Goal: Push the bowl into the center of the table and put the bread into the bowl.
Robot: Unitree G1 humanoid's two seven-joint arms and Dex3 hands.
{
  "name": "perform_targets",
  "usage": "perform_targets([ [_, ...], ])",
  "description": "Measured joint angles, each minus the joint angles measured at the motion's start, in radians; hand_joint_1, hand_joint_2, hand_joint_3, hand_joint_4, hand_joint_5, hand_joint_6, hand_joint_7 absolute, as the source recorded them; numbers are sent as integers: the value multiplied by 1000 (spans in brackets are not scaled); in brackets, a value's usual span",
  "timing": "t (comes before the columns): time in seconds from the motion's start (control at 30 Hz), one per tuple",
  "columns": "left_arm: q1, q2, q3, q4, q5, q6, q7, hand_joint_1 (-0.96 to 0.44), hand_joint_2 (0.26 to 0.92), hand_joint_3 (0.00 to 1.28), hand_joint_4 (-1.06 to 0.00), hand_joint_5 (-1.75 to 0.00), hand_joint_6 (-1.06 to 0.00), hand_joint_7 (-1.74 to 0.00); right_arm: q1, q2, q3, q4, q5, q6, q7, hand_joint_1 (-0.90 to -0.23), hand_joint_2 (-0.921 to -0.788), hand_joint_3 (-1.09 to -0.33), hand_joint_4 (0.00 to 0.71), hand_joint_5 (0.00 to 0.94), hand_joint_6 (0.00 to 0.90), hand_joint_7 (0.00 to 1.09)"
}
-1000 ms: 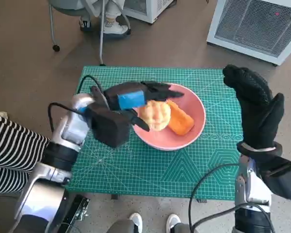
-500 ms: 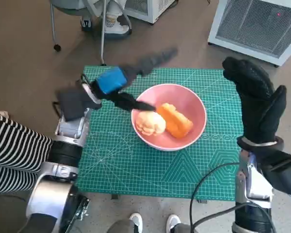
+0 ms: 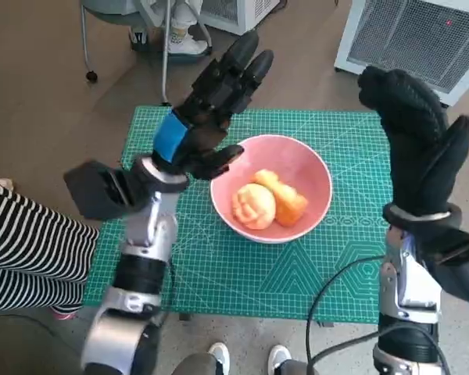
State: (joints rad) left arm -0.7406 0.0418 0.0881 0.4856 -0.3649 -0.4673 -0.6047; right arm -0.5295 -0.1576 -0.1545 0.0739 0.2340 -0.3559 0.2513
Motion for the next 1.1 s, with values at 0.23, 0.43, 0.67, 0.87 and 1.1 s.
perform_targets([
  [0.23, 11, -4, 1, -3, 12, -14, 19, -732, 921, 470, -24, -17, -2, -296, -7, 2, 1, -1, 3, 22, 0, -737, -921, -668, 195, 0, 120, 378],
  [0.43, 22, -2, 1, -3, 12, -12, 16, -733, 921, 473, -18, -14, 1, -303, -9, 2, 1, -1, 2, 28, 0, -722, -921, -668, 195, 0, 124, 378],
  [0.67, 22, 1, 2, -5, 10, -3, 0, -729, 921, 473, -15, -12, 1, -303, -21, 2, 1, 0, -2, 34, -3, -705, -921, -671, 195, 0, 126, 377],
  [0.87, 24, 0, 4, -17, 6, 3, -2, -727, 921, 483, -19, -15, 1, -302, -40, 2, 1, 5, -3, 36, -5, -698, -921, -677, 194, 0, 126, 375],
  [1.1, 28, -7, 14, -35, -2, 8, 13, -729, 921, 460, -39, -27, 1, -338, -46, 2, 2, 14, -5, 41, -7, -691, -921, -686, 194, 1, 122, 370],
])
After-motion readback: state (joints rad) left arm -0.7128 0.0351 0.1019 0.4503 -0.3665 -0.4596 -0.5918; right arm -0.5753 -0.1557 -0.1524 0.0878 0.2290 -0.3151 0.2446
